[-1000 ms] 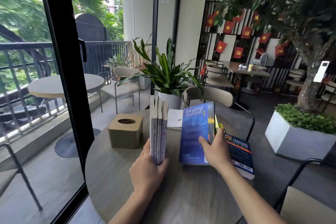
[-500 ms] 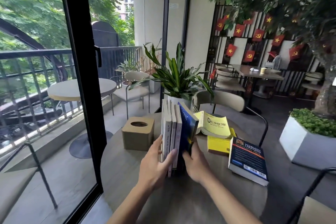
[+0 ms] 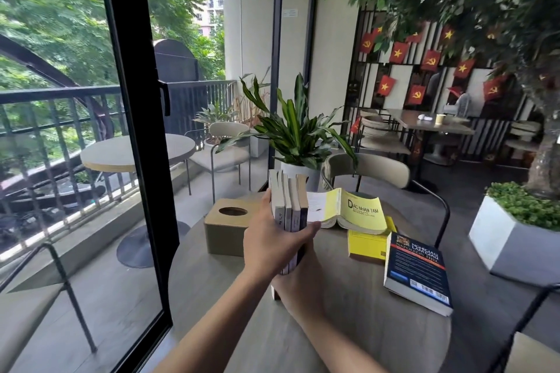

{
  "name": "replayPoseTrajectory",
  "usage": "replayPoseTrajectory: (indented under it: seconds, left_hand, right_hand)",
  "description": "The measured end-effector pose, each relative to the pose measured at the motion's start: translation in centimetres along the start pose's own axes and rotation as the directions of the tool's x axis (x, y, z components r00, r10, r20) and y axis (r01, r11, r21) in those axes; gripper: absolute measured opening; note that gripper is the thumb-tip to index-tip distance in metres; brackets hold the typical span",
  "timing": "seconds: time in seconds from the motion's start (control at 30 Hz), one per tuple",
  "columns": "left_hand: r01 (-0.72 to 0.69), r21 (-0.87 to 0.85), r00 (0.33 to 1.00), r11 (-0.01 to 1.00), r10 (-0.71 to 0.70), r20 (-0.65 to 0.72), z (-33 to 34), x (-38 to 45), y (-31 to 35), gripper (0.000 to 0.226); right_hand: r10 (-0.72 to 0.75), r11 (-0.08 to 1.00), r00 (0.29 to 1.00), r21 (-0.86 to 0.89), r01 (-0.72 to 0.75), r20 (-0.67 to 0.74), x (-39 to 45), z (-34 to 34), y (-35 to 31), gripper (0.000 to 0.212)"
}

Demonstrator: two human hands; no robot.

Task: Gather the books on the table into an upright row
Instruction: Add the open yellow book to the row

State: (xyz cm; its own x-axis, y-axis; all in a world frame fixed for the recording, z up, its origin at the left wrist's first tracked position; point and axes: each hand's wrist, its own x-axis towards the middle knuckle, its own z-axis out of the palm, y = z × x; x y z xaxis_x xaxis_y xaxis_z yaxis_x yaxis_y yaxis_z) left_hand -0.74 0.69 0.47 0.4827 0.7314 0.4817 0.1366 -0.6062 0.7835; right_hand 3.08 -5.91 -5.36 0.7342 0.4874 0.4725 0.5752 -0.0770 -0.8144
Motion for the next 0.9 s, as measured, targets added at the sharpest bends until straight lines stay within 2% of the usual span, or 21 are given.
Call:
replayPoseTrajectory:
  seconds: [0.13,0.27,0.4,0.5,0.6,0.67,0.73,0.77,0.83,0.9]
  left_hand:
    - [0.016,0.052,0.999,0.999,-0.014,-0.033,0.9,0.1,0.0,0.069]
    - [-0.001,0.059,0.999,0.998,0.005,-0.053,1.0,-0.1,0.2,0.058]
    - [0.016,0.049,0.998,0.999,-0.013,-0.053,1.2,0.1,-0.2,0.058]
    - [0.040,0.069,0.998,0.997,-0.036,-0.055,1.3,0.0,-0.1,0.059]
    - [0.070,0.087,0.996,0.994,-0.064,-0.067,1.3,-0.6,0.0,0.063]
    - [0.094,0.090,0.993,0.992,-0.086,-0.083,1.6,-1.1,-0.5,0.070]
    - [0.112,0.101,0.992,0.989,-0.105,-0.073,2.0,-1.8,-1.2,0.079]
    - [0.120,0.102,0.992,0.988,-0.114,-0.058,2.2,-2.3,-1.6,0.084]
    - [0.129,0.095,0.991,0.987,-0.126,-0.032,2.7,-3.2,-2.5,0.094]
    - [0.138,0.094,0.990,0.986,-0.137,-0.020,3.2,-4.0,-3.2,0.100]
  right_hand:
    - [-0.030,1.000,0.999,-0.004,0.030,-0.015,0.1,-0.1,-0.2,0.042]
    - [-0.034,0.998,0.999,-0.047,0.032,-0.035,0.0,0.2,0.4,0.039]
    - [-0.013,0.998,0.999,-0.061,0.011,-0.039,0.1,0.3,0.7,0.036]
    - [0.000,0.999,1.000,-0.032,-0.001,-0.030,-0.1,0.3,0.8,0.041]
    - [-0.005,0.999,0.999,0.047,0.003,0.037,-0.1,-0.4,1.0,0.050]
    - [0.001,0.999,0.985,0.053,-0.010,0.174,0.0,-1.2,1.7,0.061]
    - [0.048,0.999,0.950,-0.011,-0.047,0.308,0.0,-2.2,3.4,0.075]
    - [0.070,0.994,0.936,-0.102,-0.037,0.344,0.0,-2.9,4.0,0.081]
    - [0.084,0.930,0.927,-0.363,0.058,0.364,-0.1,-4.3,4.9,0.090]
    - [0.088,0.839,0.951,-0.537,0.091,0.298,0.2,-5.9,5.5,0.086]
